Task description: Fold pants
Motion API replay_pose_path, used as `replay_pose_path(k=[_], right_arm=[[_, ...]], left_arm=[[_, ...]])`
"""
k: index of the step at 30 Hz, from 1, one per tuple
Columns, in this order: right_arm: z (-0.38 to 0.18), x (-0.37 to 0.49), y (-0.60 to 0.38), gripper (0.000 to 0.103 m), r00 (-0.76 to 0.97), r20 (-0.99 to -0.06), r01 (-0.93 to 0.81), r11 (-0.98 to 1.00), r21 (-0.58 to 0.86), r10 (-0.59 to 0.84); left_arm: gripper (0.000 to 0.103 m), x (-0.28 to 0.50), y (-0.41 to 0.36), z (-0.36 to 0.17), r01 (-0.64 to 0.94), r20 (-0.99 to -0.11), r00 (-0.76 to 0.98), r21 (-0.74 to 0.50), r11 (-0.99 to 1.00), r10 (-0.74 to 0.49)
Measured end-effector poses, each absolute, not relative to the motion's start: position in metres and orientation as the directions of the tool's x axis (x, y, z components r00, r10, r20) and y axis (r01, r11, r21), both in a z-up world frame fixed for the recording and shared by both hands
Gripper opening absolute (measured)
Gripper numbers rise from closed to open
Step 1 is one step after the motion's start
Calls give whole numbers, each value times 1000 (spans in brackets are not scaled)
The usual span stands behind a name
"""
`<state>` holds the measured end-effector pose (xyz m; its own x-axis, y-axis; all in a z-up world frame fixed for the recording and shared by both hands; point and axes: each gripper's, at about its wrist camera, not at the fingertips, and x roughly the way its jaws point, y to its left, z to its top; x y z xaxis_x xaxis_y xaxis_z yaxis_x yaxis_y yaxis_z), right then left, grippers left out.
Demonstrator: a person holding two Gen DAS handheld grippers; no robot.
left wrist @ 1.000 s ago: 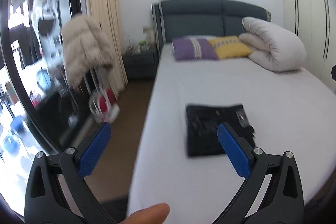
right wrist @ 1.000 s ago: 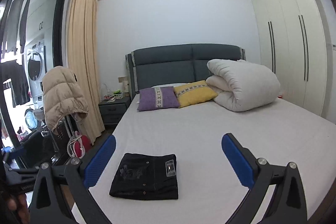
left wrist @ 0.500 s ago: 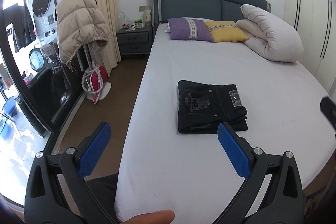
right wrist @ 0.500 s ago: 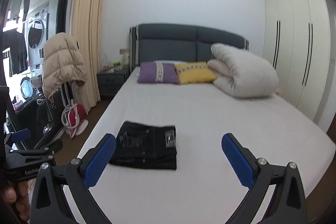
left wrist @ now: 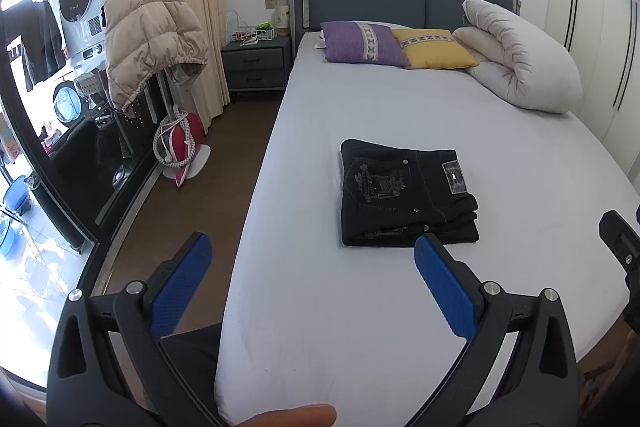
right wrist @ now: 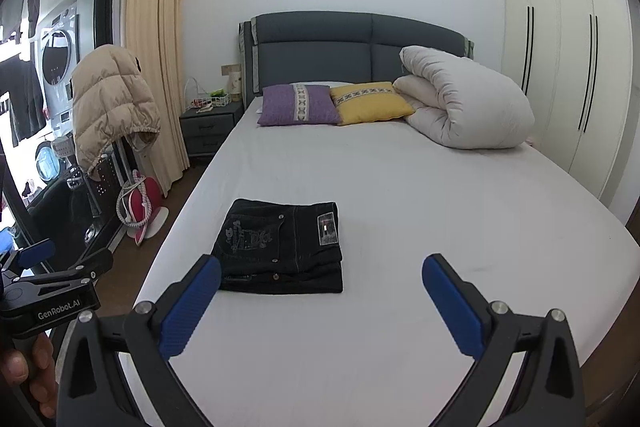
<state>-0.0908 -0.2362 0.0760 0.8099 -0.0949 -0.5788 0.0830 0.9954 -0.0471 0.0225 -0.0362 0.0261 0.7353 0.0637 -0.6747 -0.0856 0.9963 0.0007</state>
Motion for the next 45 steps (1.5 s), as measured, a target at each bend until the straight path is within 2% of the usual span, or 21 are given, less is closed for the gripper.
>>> replay_pose_path(k=[45], right_arm=[[62,-85,-232,103,784,-616,64,997,-43,-77]], left_arm=[[103,29,-39,8,-75,-684,727,-1,997,54]])
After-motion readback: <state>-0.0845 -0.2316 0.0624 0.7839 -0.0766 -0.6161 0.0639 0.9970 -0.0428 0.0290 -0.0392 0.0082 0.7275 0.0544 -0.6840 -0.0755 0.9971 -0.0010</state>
